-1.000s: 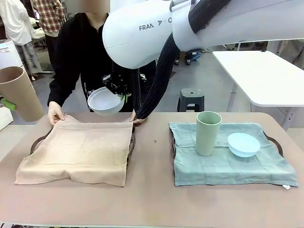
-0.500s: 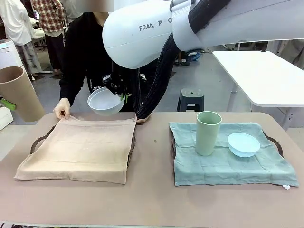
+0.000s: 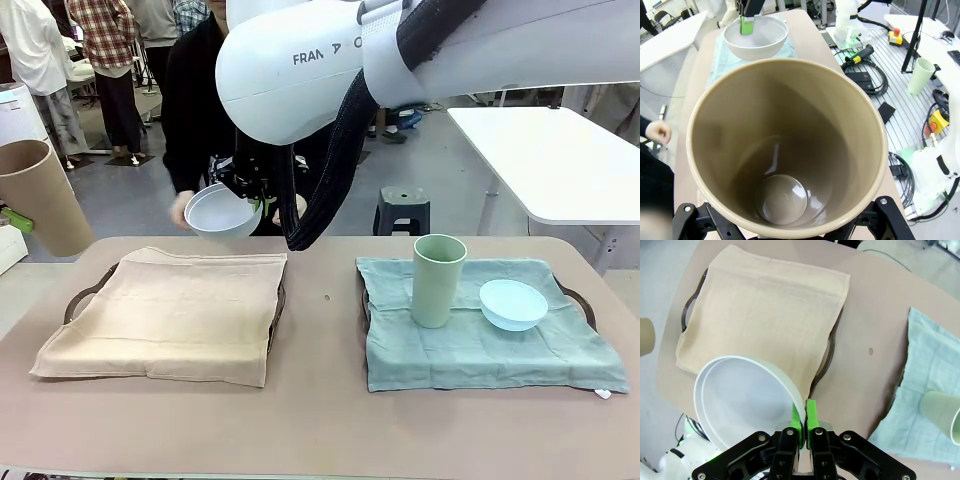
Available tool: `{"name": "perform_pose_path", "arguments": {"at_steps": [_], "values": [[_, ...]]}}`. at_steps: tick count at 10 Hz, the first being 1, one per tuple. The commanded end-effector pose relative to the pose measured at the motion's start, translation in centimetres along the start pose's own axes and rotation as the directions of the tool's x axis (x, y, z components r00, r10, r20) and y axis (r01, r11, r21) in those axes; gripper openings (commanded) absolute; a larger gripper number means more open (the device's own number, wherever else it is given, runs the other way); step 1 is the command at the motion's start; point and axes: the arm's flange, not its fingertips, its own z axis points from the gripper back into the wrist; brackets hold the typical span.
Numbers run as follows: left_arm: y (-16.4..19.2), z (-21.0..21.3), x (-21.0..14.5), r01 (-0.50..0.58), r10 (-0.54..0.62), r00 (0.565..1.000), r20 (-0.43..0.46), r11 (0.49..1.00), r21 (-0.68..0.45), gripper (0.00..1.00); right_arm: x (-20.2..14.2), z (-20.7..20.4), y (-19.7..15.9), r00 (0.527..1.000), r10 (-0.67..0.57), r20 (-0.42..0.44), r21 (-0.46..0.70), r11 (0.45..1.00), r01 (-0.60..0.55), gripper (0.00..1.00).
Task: Set up a tray with a mat and arrange the tableware.
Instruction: Place the Picnic Bowl and Reusable plastic cup back onto the Handle tray in front of the human's position.
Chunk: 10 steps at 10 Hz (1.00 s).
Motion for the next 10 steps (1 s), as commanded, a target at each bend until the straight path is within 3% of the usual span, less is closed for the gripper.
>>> {"name": "perform_pose_path", "arguments": {"at_steps": [1,3,6,8,10], "values": [[0.0,0.2,0.2,0.019,-0.019,1.000,-0.006,1.000,0.002,0.82,-0.2,0.0,0.0,1.000,0.000,0.006,-0.007,1.000,0.000,0.00],[0.0,0.2,0.2,0.019,-0.019,1.000,-0.006,1.000,0.002,0.82,0.0,0.0,0.0,1.000,0.000,0.000,0.000,1.000,0.000,0.05],[1.3,-2.1,-2.5,-0.012,0.011,0.998,0.055,1.000,0.011,0.86,2.5,-6.9,-0.9,0.999,-0.036,-0.034,0.035,0.999,0.037,0.05],[2.3,-5.3,-4.6,-0.056,0.059,0.997,0.056,0.997,-0.056,0.86,3.5,-12.3,-0.7,0.999,-0.027,-0.044,0.020,0.999,0.028,0.05],[2.9,-6.6,-5.8,-0.102,0.108,0.991,0.076,0.992,-0.080,0.86,3.0,-13.1,-0.7,0.999,-0.040,-0.036,0.057,0.997,0.042,0.05]]}}
